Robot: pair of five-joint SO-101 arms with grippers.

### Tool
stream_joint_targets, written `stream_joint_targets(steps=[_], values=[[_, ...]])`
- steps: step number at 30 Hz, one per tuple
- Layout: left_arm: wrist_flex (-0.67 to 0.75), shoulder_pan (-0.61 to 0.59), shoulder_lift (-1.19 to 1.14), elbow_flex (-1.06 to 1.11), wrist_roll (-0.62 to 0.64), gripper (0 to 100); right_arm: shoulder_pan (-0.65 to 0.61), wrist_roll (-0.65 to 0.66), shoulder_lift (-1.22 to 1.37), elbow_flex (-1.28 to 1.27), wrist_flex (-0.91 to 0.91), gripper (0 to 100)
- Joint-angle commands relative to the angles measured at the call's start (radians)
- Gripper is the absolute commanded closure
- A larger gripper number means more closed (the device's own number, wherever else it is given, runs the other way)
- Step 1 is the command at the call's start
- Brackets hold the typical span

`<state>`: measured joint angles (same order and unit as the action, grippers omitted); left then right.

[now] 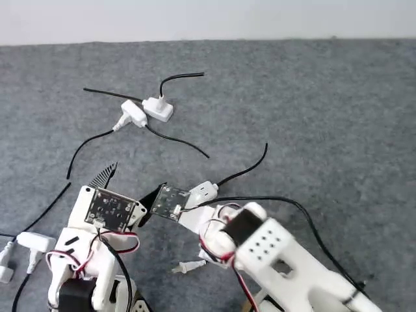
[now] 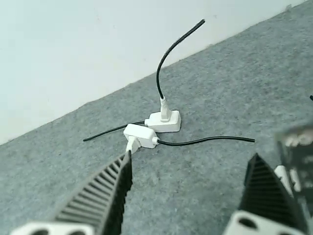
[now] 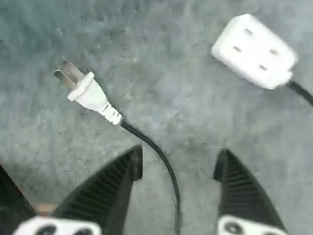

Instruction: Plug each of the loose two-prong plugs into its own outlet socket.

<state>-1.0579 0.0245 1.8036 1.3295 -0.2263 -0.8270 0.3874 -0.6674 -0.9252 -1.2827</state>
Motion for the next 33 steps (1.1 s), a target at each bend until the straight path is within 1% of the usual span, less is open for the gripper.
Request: stream_joint_targets(steps=[1, 6, 11, 13, 16, 19, 23, 26, 30, 33], values=[[0.031, -0.008, 0.012, -0.012, 0.017, 64, -0.033, 0.015, 0.097, -0.028, 0.094, 74.6], [0.035, -0.009, 0.012, -0.008, 0.014, 64, -0.143, 0.008, 0.228, -0.069, 0.189, 74.6], [0.032, -0.014, 0.012, -0.016, -0.006, 64, -0.219, 0.006, 0.286, -0.071, 0.240, 74.6], [0.040, -0.051, 0.012, -0.016, -0.028, 64, -0.242, -0.009, 0.294, -0.071, 0.243, 74.6], [0.071, -0.086, 0.012, -0.013, -0.028, 64, -0.251, -0.031, 0.282, -0.069, 0.240, 74.6], [0.068, -0.081, 0.012, -0.012, -0.031, 64, -0.249, -0.032, 0.254, -0.071, 0.229, 74.6], [0.074, -0.081, 0.011, 0.010, -0.035, 64, -0.245, -0.028, 0.156, -0.038, 0.136, 74.6], [0.127, -0.092, 0.011, 0.042, -0.038, 64, -0.236, -0.026, 0.056, -0.034, 0.093, 74.6], [0.178, -0.157, 0.008, 0.059, -0.038, 64, -0.231, -0.005, -0.035, -0.040, 0.056, 74.6], [0.198, -0.190, 0.008, 0.070, -0.038, 64, -0.231, 0.006, -0.047, -0.074, 0.082, 74.6]])
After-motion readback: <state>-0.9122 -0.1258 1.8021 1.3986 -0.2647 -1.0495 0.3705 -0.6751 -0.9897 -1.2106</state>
